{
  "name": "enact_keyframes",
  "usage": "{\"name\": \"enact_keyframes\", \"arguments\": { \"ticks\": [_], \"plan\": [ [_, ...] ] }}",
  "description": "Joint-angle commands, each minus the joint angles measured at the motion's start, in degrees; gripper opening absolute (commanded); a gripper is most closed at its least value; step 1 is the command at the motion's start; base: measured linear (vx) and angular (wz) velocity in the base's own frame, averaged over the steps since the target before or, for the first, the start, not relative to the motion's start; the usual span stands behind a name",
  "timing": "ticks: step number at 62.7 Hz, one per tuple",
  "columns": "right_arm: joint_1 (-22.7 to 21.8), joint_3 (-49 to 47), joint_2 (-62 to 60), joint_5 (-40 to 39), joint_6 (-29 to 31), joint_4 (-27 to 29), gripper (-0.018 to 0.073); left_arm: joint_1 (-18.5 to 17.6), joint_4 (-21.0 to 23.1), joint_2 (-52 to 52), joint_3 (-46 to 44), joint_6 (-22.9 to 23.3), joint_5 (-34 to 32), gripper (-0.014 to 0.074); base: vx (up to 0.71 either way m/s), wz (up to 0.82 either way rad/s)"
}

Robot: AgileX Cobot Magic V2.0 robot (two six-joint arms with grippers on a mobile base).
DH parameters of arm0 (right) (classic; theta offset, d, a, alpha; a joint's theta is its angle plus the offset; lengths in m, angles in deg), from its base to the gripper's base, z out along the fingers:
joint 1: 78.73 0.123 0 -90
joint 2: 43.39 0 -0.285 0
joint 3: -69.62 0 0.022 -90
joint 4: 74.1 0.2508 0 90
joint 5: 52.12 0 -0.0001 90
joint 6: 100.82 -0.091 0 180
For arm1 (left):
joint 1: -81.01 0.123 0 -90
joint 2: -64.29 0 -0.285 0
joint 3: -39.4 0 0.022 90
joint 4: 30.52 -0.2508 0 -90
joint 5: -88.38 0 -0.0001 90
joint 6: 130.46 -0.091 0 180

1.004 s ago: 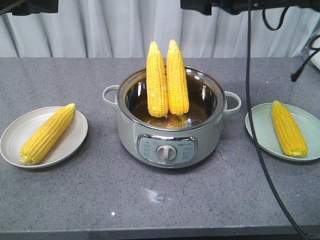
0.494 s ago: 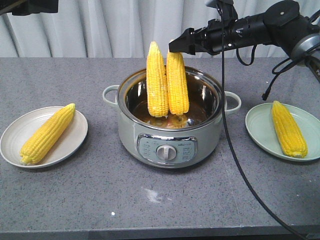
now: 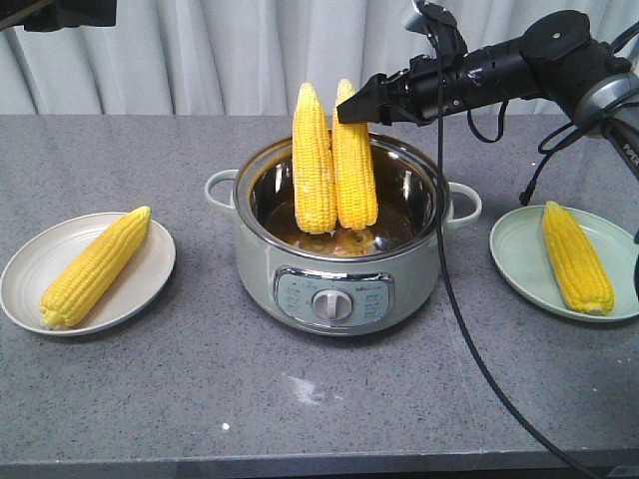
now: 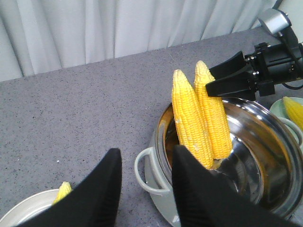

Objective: Distribute corn equally
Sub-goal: 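Reach the right gripper into the pot and grasp a corn cob tip, then lift the corn cob out of the pot with the right gripper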

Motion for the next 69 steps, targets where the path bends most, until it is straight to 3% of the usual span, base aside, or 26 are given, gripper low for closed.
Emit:
{"name": "enact_keyframes", "arguments": {
  "ticks": [1,10,23,33,44,69],
  "plan": [
    [-0.06,-1.92,-3.46,-0.74,0.24,2.52,0.0533,-0.10,1.44,-1.64,-1.56,0.10,-3.34,0.0249,0.00,0.00],
    [0.15,-1.92,-3.11,0.08,0.42,2.09,0.0435,-0.10,1.44,-1.64,-1.56,0.15,-3.26,0.0249,0.00,0.00],
    [1.56,-1.99,-2.62,1.33,3.06,0.08,0.0158,-0.10,1.44,-1.64,-1.56,0.15,-3.14,0.0249,0.00,0.00],
    [1.29,-1.99,-3.37,1.37,3.22,-0.06,-0.0003,-0.10,1.44,-1.64,-1.56,0.15,-3.14,0.0249,0.00,0.00],
    [0.29,-1.99,-5.71,-0.03,3.35,-0.16,-0.0008,-0.10,1.44,-1.64,-1.56,0.15,-3.14,0.0249,0.00,0.00],
    [-0.22,-1.99,-8.13,-11.20,3.46,0.72,-0.0008,-0.10,1.55,-1.64,-1.56,0.49,-2.90,0.0249,0.00,0.00]
  ]
}}
